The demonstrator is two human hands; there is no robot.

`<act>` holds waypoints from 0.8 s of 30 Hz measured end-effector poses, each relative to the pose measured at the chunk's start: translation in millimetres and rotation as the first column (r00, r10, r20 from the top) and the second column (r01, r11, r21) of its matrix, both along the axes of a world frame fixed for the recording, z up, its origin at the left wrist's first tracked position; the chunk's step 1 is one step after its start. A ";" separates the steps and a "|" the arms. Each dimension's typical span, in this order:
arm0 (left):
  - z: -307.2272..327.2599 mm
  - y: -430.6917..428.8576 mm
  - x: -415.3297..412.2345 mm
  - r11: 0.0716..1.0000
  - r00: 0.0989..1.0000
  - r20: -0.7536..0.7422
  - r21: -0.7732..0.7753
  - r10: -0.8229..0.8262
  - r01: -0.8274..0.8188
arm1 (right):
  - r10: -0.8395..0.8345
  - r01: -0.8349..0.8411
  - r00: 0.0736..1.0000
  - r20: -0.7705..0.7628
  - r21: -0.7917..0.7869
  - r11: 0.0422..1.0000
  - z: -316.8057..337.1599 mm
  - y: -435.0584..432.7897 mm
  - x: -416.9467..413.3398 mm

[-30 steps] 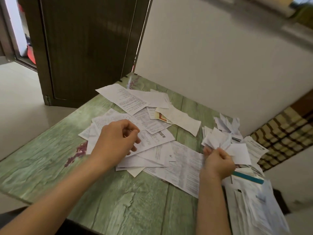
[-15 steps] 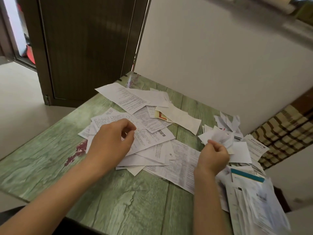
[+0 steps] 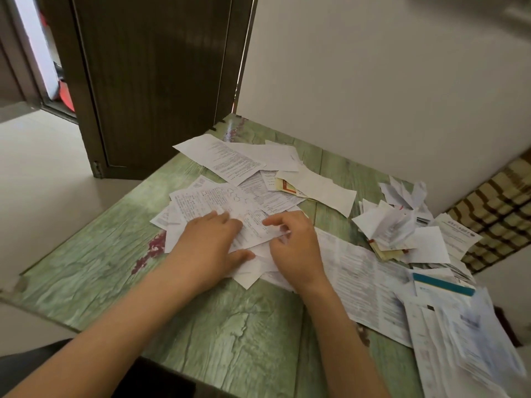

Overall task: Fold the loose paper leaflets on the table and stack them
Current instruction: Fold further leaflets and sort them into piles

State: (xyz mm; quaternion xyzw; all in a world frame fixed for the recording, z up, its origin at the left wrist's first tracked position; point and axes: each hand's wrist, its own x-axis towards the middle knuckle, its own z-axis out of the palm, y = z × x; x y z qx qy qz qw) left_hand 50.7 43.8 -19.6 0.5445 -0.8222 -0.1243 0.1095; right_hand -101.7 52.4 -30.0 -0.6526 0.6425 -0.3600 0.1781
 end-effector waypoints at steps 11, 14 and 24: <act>2.7 3.9 6.6 0.979 0.949 -0.315 -0.201 -0.026 -0.039 | 0.039 -0.061 0.971 -0.236 -0.086 0.994 -4.1 -1.9 1.0; 6.1 3.1 4.4 0.851 0.876 -0.481 -0.472 -0.031 -0.229 | -0.038 0.012 0.992 -0.116 -0.219 0.976 -2.4 -0.6 3.0; 23.1 12.5 -6.7 0.772 0.054 -0.787 0.614 0.615 0.166 | -0.051 -0.096 0.407 0.912 0.099 0.990 33.3 9.6 -2.1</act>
